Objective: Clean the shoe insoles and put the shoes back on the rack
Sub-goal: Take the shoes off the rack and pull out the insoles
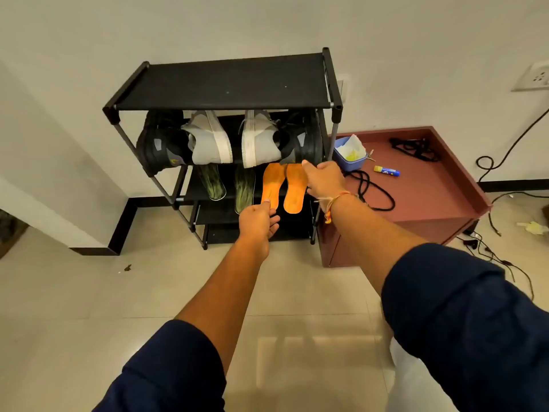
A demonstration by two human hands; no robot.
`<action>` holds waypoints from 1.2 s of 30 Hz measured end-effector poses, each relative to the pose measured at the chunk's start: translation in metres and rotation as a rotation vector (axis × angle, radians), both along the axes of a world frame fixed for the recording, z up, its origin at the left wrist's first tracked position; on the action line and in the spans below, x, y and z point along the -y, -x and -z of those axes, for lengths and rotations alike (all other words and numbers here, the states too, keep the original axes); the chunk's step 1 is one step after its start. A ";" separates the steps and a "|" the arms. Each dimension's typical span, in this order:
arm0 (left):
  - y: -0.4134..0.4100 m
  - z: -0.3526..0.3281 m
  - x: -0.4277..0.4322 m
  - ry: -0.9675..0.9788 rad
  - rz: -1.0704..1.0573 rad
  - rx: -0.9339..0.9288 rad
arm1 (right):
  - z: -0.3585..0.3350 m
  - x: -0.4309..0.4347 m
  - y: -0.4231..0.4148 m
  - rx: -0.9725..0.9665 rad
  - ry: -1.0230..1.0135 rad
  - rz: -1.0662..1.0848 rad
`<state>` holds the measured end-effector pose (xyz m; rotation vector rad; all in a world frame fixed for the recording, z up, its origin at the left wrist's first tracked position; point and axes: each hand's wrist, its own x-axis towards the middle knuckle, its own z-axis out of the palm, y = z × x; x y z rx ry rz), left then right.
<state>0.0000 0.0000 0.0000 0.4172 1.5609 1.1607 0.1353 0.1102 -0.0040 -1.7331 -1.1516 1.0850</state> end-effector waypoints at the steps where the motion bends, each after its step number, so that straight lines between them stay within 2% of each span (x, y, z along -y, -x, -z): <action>1: 0.000 0.001 -0.007 0.004 -0.009 0.013 | 0.004 -0.017 0.001 -0.068 0.019 0.034; 5: 0.000 0.013 -0.033 0.015 -0.025 0.074 | 0.042 -0.085 -0.004 -0.333 0.121 0.161; 7: -0.001 0.019 -0.046 0.021 -0.029 0.086 | 0.045 -0.094 -0.002 -0.396 0.161 0.206; 11: -0.002 0.026 -0.062 0.022 -0.024 0.118 | 0.024 -0.089 0.008 -0.644 0.167 0.234; 17: -0.002 0.031 -0.066 0.008 0.010 0.136 | 0.037 -0.097 0.013 -0.790 0.108 0.286; 22: -0.002 0.027 -0.057 -0.018 0.031 0.126 | 0.024 -0.066 0.013 -0.927 0.024 0.423; 32: -0.007 0.000 -0.035 -0.063 0.078 0.198 | 0.015 0.040 0.013 -1.298 0.093 0.345; 36: -0.008 -0.009 -0.017 -0.091 0.182 0.131 | 0.019 0.097 0.007 -1.372 0.182 0.363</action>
